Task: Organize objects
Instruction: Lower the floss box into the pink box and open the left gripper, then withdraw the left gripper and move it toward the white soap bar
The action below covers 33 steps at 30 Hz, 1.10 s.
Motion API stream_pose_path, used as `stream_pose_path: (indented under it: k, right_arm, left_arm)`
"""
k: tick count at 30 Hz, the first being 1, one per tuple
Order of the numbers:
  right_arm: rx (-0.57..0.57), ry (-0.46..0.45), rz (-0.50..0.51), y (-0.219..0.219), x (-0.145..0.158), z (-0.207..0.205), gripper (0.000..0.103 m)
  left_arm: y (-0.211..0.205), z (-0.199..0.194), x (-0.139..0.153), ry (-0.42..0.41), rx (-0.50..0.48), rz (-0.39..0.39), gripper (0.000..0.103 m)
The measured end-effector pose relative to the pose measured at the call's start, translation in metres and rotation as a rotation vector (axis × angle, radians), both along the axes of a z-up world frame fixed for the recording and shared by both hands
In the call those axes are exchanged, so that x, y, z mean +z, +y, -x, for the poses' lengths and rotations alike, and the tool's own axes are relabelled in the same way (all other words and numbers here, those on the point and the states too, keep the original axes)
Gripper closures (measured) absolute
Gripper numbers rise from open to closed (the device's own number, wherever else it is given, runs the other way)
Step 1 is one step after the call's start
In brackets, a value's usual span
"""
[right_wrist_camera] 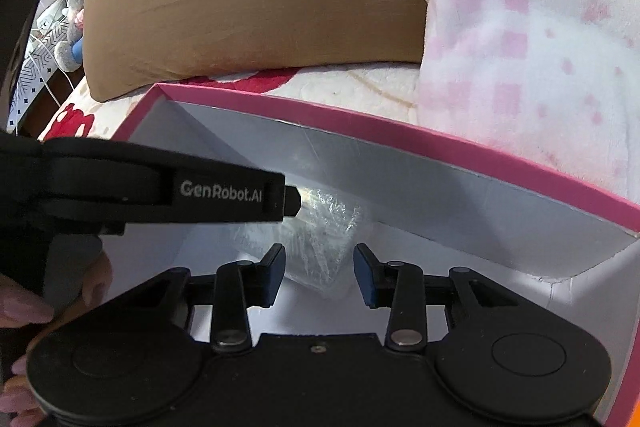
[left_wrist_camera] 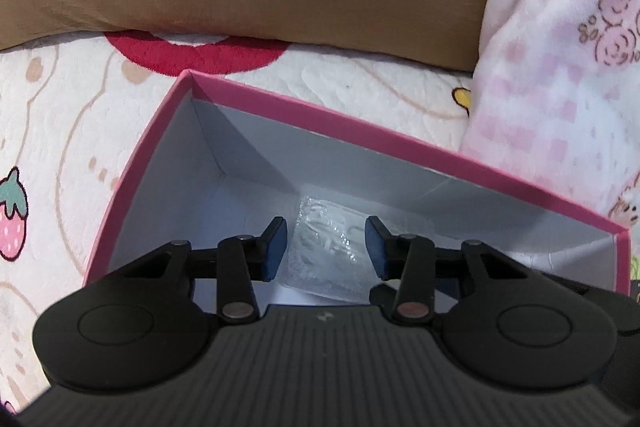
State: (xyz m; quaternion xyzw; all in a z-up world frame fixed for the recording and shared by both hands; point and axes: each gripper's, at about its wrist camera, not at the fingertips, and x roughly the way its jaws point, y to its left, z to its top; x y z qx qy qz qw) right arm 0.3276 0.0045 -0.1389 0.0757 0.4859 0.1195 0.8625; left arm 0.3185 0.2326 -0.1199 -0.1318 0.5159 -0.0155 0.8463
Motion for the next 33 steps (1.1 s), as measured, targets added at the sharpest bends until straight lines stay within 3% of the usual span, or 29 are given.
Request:
stream_pose_path:
  k: [5, 13, 22, 33]
  right_arm:
    - [0.026, -0.017, 0.053, -0.004, 0.02, 0.008, 0.058]
    - [0.15, -0.023, 0.071, -0.01, 0.057, 0.039, 0.057]
    - [0.244, -0.085, 0.097, -0.017, 0.096, 0.09, 0.054]
    - [0.274, -0.114, 0.107, -0.032, 0.138, 0.15, 0.053]
  left_arm:
    - [0.002, 0.004, 0.008, -0.017, 0.02, -0.051, 0.061]
    - [0.001, 0.026, 0.044, -0.02, -0.103, -0.072, 0.058]
    - [-0.012, 0.075, 0.107, -0.034, -0.197, -0.041, 0.054]
    - [-0.06, 0.138, 0.175, -0.039, -0.333, -0.089, 0.053]
